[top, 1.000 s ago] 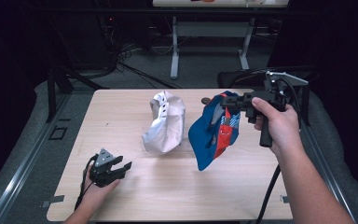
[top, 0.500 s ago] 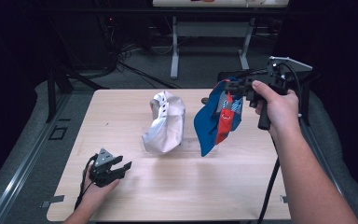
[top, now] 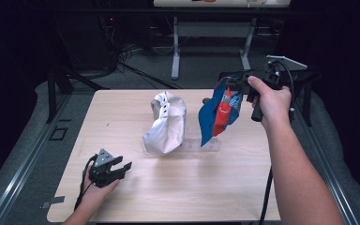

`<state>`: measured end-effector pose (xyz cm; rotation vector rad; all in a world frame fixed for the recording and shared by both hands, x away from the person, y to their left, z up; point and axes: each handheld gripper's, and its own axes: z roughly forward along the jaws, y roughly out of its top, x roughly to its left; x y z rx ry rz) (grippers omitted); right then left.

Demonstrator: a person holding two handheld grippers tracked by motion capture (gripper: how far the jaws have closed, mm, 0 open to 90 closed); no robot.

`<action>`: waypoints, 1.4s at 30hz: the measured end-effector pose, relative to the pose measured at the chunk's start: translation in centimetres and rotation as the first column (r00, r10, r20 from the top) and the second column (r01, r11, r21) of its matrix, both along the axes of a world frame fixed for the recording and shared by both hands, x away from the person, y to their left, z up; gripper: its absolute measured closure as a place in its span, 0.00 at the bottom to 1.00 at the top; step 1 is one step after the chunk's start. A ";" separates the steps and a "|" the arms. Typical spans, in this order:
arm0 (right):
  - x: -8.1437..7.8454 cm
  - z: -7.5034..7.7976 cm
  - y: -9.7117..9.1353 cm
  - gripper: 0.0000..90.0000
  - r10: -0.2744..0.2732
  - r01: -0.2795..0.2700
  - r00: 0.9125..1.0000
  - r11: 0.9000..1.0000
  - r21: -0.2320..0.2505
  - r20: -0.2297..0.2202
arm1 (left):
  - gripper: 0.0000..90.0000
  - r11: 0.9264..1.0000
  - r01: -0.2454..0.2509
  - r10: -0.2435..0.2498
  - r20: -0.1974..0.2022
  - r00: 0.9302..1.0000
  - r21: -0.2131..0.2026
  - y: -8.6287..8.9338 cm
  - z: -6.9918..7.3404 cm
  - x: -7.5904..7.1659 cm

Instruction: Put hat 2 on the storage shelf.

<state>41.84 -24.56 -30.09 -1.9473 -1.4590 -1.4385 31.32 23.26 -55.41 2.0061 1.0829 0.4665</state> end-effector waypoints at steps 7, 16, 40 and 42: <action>0.8 -0.8 0.4 0.87 -0.002 0.001 1.000 1.000 -0.023 -0.017 | 0.58 1.000 -0.002 0.002 0.006 1.000 -0.004 0.0 0.0 0.0; 1.2 -2.2 1.5 0.87 0.025 -0.027 0.999 0.999 -0.037 -0.035 | 0.58 1.000 -0.010 0.010 0.008 1.000 -0.008 0.0 -0.1 0.0; 0.1 -5.1 1.9 0.86 0.073 -0.082 0.995 0.987 -0.135 -0.073 | 0.58 1.000 -0.011 0.011 0.001 1.000 -0.004 -0.1 -0.2 0.0; 0.0 -5.2 1.7 0.86 0.068 -0.079 0.995 0.985 -0.157 -0.075 | 0.58 1.000 -0.010 0.010 0.001 1.000 -0.004 -0.1 -0.2 0.0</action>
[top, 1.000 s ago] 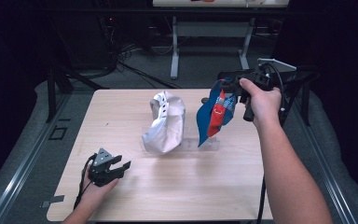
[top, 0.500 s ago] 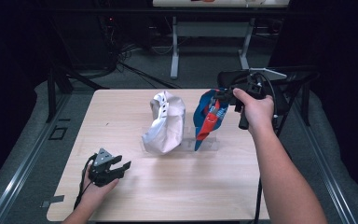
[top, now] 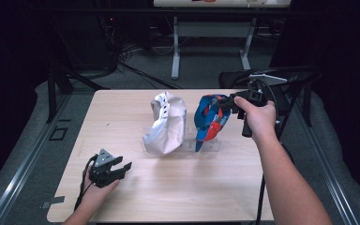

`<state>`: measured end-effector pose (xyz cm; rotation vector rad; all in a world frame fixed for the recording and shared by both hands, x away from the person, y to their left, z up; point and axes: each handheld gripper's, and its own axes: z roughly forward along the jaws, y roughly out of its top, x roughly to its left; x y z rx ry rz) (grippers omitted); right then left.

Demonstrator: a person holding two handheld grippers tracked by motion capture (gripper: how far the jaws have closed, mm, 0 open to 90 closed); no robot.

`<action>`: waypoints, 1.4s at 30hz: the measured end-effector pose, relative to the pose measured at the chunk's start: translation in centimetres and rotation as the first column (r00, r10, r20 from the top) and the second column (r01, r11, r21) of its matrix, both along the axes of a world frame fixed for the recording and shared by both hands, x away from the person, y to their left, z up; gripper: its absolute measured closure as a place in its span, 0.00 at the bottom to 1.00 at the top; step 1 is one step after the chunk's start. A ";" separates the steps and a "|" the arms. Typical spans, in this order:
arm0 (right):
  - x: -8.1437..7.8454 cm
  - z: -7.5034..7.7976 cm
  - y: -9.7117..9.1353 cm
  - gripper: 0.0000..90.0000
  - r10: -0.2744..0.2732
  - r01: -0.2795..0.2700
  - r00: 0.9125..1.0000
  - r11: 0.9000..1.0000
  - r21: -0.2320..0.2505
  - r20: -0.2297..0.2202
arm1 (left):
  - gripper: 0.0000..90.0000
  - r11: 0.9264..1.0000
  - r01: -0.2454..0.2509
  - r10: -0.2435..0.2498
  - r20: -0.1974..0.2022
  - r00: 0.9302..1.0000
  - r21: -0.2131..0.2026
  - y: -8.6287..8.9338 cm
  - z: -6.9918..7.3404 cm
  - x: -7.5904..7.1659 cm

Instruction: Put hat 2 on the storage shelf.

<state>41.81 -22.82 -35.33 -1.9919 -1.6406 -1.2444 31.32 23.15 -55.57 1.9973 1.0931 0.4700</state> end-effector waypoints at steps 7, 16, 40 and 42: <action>-0.2 -0.5 -0.5 0.82 -0.017 0.016 1.000 0.999 -0.030 -0.002 | 0.58 1.000 0.004 -0.004 0.006 1.000 0.007 0.0 0.0 0.0; -0.5 -0.4 -0.7 0.67 0.008 -0.006 1.000 0.997 -0.080 0.022 | 0.58 1.000 0.003 -0.003 0.000 1.000 0.006 0.0 0.0 0.0; -5.4 -0.9 0.6 0.50 0.132 -0.073 0.974 0.953 -0.293 0.186 | 0.55 1.000 -0.008 0.008 0.003 1.000 0.003 0.1 -0.1 0.1; -6.0 -1.5 0.7 0.50 0.137 -0.077 0.971 0.955 -0.286 0.195 | 0.55 1.000 -0.009 0.009 0.003 1.000 0.003 0.1 -0.1 0.1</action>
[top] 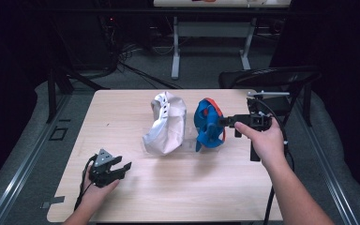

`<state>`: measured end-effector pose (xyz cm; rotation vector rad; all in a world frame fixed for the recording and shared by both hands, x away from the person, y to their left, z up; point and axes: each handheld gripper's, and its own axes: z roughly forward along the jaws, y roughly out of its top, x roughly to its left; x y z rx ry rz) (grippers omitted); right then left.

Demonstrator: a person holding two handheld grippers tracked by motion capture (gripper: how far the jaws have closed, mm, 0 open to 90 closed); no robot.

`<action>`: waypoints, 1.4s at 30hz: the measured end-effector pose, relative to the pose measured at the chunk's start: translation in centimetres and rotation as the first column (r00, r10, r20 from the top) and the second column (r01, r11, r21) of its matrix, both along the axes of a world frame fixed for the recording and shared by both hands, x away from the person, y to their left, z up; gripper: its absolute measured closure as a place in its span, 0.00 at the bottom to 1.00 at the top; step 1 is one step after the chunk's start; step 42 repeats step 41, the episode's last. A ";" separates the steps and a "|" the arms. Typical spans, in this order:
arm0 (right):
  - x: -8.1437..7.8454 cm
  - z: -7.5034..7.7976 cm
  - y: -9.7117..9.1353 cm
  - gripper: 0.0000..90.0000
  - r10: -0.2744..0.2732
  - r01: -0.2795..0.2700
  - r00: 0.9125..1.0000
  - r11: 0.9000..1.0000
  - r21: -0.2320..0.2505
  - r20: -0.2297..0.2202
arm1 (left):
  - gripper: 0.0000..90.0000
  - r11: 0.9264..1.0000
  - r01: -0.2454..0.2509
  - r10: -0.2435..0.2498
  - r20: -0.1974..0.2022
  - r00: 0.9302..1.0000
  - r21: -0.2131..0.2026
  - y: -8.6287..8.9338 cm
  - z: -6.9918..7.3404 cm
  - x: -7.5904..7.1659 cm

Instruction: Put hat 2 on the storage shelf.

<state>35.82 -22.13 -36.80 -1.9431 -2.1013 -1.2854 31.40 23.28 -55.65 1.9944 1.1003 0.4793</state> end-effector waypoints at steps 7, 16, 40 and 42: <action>-2.1 -3.1 0.4 0.48 0.028 -0.028 0.999 1.000 -0.007 0.021 | 0.55 1.000 -0.002 0.002 -0.004 1.000 0.002 0.0 0.0 0.0; -4.6 -7.7 0.9 0.48 0.035 -0.032 0.998 0.998 -0.055 0.056 | 0.55 1.000 -0.003 0.003 -0.005 1.000 0.000 0.0 -0.1 0.1; -8.0 -17.0 1.4 0.53 -0.017 0.071 0.977 0.965 -0.252 0.210 | 0.51 0.999 -0.004 0.002 0.049 0.999 0.047 -0.3 -0.3 0.1; -8.0 -17.0 1.4 0.53 -0.017 0.071 0.977 0.965 -0.252 0.210 | 0.50 0.999 -0.004 0.002 0.049 0.999 0.047 -0.3 -0.3 0.1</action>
